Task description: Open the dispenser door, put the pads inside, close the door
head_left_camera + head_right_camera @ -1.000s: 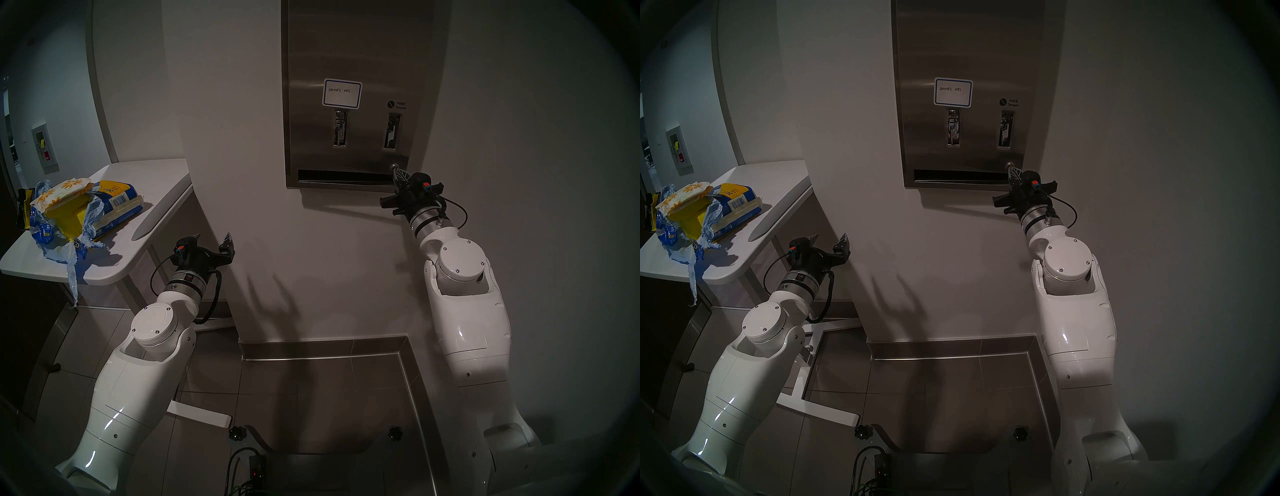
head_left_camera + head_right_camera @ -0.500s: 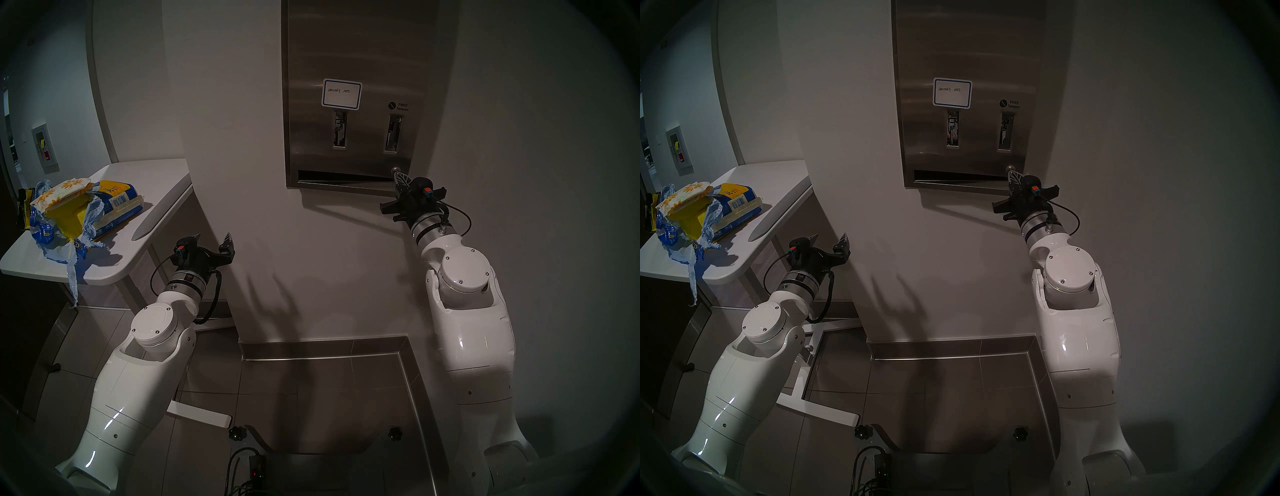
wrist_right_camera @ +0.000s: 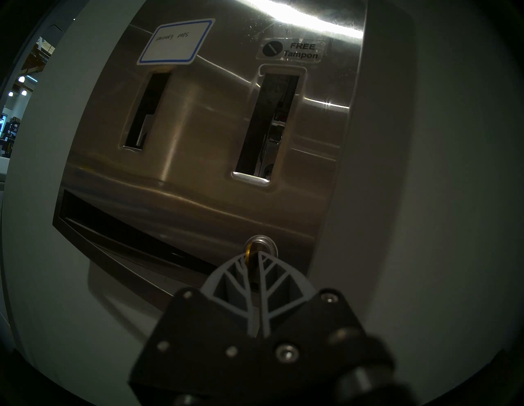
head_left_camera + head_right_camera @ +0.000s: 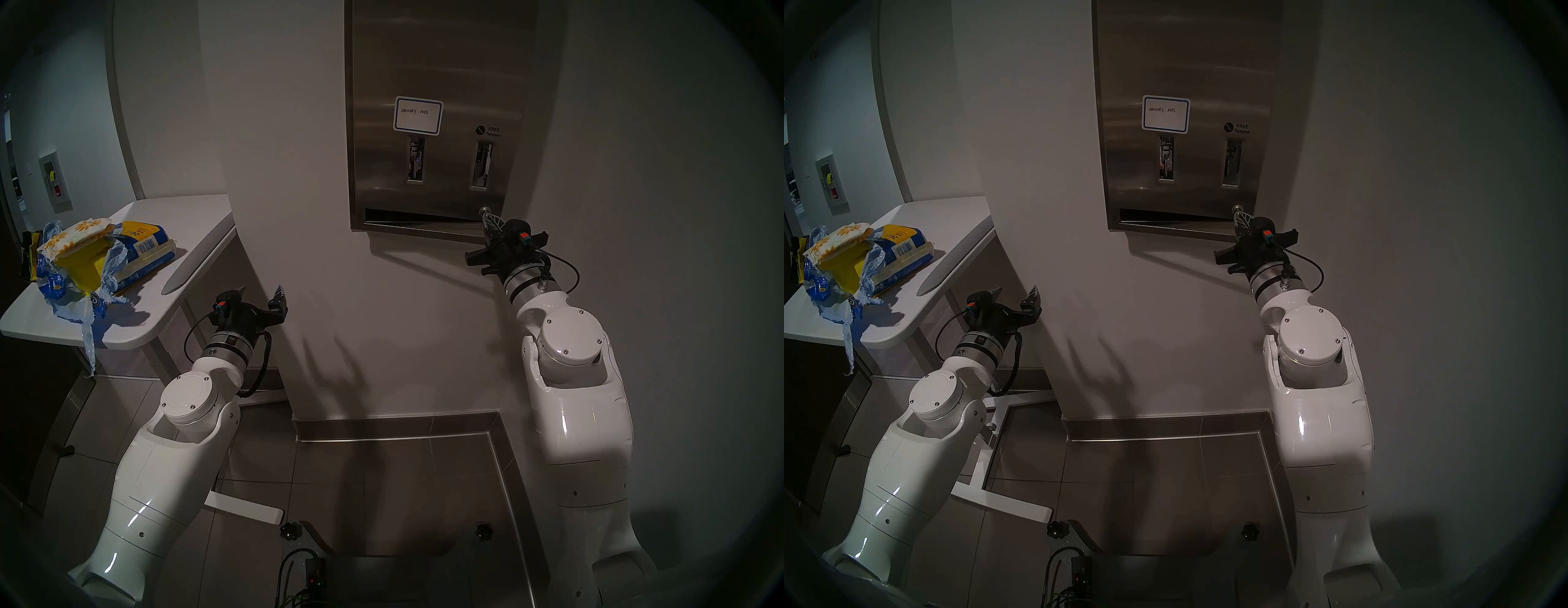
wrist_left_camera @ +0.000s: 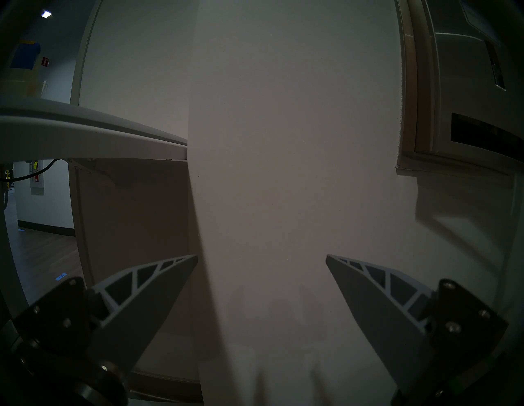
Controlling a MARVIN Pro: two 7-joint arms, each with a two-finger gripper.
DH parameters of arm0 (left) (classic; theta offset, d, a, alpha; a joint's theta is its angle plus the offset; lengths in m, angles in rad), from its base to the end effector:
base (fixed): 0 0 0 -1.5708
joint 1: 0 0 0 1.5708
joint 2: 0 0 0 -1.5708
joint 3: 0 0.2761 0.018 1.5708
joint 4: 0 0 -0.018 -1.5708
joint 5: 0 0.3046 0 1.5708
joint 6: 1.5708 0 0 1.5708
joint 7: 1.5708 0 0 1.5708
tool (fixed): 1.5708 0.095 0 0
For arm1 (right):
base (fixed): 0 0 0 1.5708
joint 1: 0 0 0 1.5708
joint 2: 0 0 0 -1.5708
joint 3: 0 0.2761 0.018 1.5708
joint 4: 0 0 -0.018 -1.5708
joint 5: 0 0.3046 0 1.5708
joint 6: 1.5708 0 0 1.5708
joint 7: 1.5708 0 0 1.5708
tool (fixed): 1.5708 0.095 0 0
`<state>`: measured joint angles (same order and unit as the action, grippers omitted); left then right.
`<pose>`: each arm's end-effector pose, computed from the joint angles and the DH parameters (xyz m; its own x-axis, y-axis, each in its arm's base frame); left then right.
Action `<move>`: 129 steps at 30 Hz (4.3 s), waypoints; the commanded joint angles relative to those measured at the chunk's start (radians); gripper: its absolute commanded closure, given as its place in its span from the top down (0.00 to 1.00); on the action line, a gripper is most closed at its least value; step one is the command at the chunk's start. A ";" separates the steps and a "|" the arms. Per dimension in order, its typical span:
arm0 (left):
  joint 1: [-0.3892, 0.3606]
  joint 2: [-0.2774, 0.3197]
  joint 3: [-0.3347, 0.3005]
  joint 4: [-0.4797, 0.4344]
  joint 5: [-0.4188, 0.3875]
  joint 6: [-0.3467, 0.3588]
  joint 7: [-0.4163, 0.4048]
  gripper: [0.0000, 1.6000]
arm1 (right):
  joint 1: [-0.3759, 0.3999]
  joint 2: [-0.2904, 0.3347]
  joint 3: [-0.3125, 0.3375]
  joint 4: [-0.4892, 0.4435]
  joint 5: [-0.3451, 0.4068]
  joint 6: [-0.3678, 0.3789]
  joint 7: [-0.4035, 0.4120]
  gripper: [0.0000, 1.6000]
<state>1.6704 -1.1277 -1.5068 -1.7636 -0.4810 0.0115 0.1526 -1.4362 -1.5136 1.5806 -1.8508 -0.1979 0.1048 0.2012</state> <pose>0.3911 0.0836 -0.2494 -0.0295 0.0523 0.9982 0.0109 -0.9986 0.0526 0.4312 0.0014 -0.1402 -0.2934 0.2521 0.9222 0.0958 -0.9520 0.2907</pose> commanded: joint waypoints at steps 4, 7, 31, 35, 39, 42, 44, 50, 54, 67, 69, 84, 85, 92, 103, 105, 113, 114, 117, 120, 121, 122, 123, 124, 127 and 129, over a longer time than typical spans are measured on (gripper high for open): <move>-0.025 0.000 -0.008 -0.029 0.000 -0.013 -0.001 1.00 | -0.011 -0.007 0.026 -0.088 -0.014 0.000 -0.032 0.34; -0.025 0.000 -0.008 -0.029 0.000 -0.013 -0.001 1.00 | -0.017 -0.010 0.025 -0.096 -0.018 0.001 -0.032 0.35; -0.025 -0.001 -0.008 -0.029 0.000 -0.013 -0.001 1.00 | -0.017 -0.020 0.037 -0.087 -0.028 0.009 -0.024 0.48; -0.025 -0.001 -0.008 -0.029 0.000 -0.013 -0.001 1.00 | -0.001 -0.019 0.040 -0.067 -0.025 0.007 -0.018 0.56; -0.025 -0.001 -0.008 -0.029 0.000 -0.013 -0.001 1.00 | 0.029 -0.013 0.045 -0.033 -0.021 0.004 -0.011 0.64; -0.025 -0.001 -0.008 -0.029 0.000 -0.013 -0.001 1.00 | 0.051 -0.004 0.049 0.001 -0.021 -0.003 -0.005 0.61; -0.025 -0.001 -0.008 -0.029 0.000 -0.013 -0.001 1.00 | 0.067 0.002 0.054 0.029 -0.023 -0.005 -0.002 0.60; -0.025 0.000 -0.008 -0.029 0.000 -0.013 -0.001 1.00 | 0.104 0.024 0.072 0.099 -0.027 -0.009 0.008 0.57; -0.025 0.000 -0.008 -0.028 0.000 -0.012 -0.001 1.00 | 0.134 0.044 0.085 0.152 -0.027 -0.018 0.020 0.58; -0.025 0.000 -0.008 -0.028 0.000 -0.012 -0.001 1.00 | 0.199 0.076 0.088 0.231 -0.028 -0.056 0.078 0.61; -0.025 0.000 -0.008 -0.028 0.000 -0.012 -0.001 1.00 | 0.206 0.077 0.088 0.231 -0.024 -0.058 0.090 0.61; -0.025 0.000 -0.008 -0.028 0.000 -0.012 -0.001 1.00 | 0.229 0.111 0.078 0.226 -0.010 -0.061 0.178 0.55; -0.025 0.000 -0.008 -0.028 0.000 -0.012 -0.001 1.00 | 0.230 0.112 0.077 0.227 -0.010 -0.062 0.183 0.55; -0.025 0.000 -0.008 -0.029 0.000 -0.013 -0.001 1.00 | 0.239 0.115 0.063 0.237 -0.008 -0.062 0.210 0.53; -0.025 0.000 -0.008 -0.029 0.000 -0.013 -0.001 1.00 | 0.264 0.108 0.035 0.268 -0.010 -0.073 0.225 0.50; -0.025 0.000 -0.008 -0.029 0.000 -0.012 -0.001 1.00 | 0.267 0.108 0.033 0.272 -0.010 -0.074 0.225 0.50; -0.025 0.000 -0.008 -0.029 0.000 -0.013 -0.001 1.00 | 0.267 0.115 0.038 0.276 -0.009 -0.077 0.215 0.51; -0.025 0.000 -0.008 -0.029 0.000 -0.013 -0.001 1.00 | 0.265 0.117 0.041 0.274 -0.008 -0.077 0.214 0.51; -0.025 0.000 -0.008 -0.029 0.000 -0.012 -0.001 1.00 | 0.259 0.121 0.049 0.266 -0.008 -0.076 0.212 0.51; -0.025 0.000 -0.008 -0.029 0.000 -0.013 -0.001 1.00 | 0.253 0.126 0.057 0.261 -0.008 -0.075 0.211 0.51; -0.025 0.000 -0.008 -0.029 0.000 -0.013 -0.001 1.00 | 0.250 0.127 0.060 0.260 -0.008 -0.075 0.210 0.51; -0.025 0.000 -0.008 -0.029 0.000 -0.013 -0.001 1.00 | 0.250 0.127 0.060 0.260 -0.008 -0.075 0.210 0.51; -0.025 0.000 -0.008 -0.029 0.000 -0.013 -0.001 1.00 | 0.248 0.129 0.063 0.259 -0.008 -0.075 0.210 0.51; -0.025 0.000 -0.008 -0.029 0.000 -0.013 -0.001 1.00 | 0.246 0.130 0.066 0.258 -0.008 -0.074 0.209 0.51; -0.025 -0.001 -0.008 -0.029 0.000 -0.013 -0.001 1.00 | 0.243 0.134 0.072 0.258 -0.007 -0.075 0.210 0.51; -0.025 -0.001 -0.008 -0.029 0.000 -0.013 -0.001 1.00 | 0.242 0.135 0.075 0.259 -0.006 -0.076 0.210 0.51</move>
<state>1.6707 -1.1275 -1.5068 -1.7634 -0.4810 0.0120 0.1526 -1.2163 -1.3881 1.6426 -1.5534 -0.2042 0.0421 0.4184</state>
